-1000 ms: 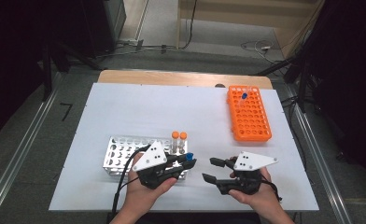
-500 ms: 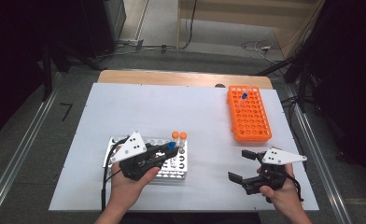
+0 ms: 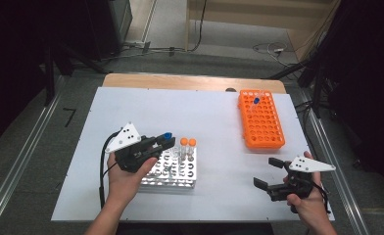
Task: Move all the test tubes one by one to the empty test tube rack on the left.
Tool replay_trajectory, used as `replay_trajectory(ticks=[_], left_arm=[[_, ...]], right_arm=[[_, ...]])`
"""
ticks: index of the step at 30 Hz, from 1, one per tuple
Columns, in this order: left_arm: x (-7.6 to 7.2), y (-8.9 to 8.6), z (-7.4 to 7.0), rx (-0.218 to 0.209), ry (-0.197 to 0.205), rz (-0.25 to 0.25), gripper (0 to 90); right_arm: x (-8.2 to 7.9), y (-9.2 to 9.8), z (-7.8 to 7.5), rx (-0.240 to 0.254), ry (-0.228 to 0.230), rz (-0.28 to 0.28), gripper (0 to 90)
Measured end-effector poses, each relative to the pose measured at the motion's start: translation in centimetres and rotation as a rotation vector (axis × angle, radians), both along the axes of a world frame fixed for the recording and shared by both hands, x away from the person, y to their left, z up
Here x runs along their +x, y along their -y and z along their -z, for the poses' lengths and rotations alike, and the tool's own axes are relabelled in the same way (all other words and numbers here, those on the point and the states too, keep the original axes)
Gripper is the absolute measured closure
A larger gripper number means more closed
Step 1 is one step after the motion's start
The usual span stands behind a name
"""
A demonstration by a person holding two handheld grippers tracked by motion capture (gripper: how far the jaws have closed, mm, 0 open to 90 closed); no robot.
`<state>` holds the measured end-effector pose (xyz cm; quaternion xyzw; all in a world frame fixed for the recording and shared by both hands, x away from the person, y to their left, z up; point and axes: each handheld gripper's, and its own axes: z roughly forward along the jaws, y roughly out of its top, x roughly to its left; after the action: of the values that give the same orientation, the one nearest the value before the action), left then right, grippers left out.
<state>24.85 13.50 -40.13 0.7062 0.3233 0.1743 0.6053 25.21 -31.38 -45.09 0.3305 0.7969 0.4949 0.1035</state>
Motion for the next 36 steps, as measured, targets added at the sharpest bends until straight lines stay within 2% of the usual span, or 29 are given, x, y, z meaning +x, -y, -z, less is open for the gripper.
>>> replay_trajectory(ticks=[10,15,22,26,33,36], left_arm=[[2.0,0.6,1.0,0.02,-0.017,-0.047,76.7],[2.6,1.0,1.5,0.058,-0.011,-0.079,76.8],[2.9,1.4,2.4,0.085,-0.027,-0.085,76.8],[3.0,1.4,3.0,0.094,-0.05,-0.088,76.7],[2.6,2.0,3.3,0.158,-0.073,-0.091,76.6],[2.5,2.2,3.3,0.172,-0.085,-0.081,76.4]], right_arm=[[0.5,0.7,0.5,0.004,-0.011,0.021,0.0],[0.6,0.8,0.6,0.002,-0.015,0.023,0.0],[0.6,0.7,0.8,0.0,-0.021,0.017,0.0],[0.6,0.6,0.8,0.0,-0.02,0.017,0.0],[0.7,0.7,1.0,0.001,-0.028,0.021,0.0],[0.7,0.7,1.0,0.004,-0.028,0.02,0.0]])
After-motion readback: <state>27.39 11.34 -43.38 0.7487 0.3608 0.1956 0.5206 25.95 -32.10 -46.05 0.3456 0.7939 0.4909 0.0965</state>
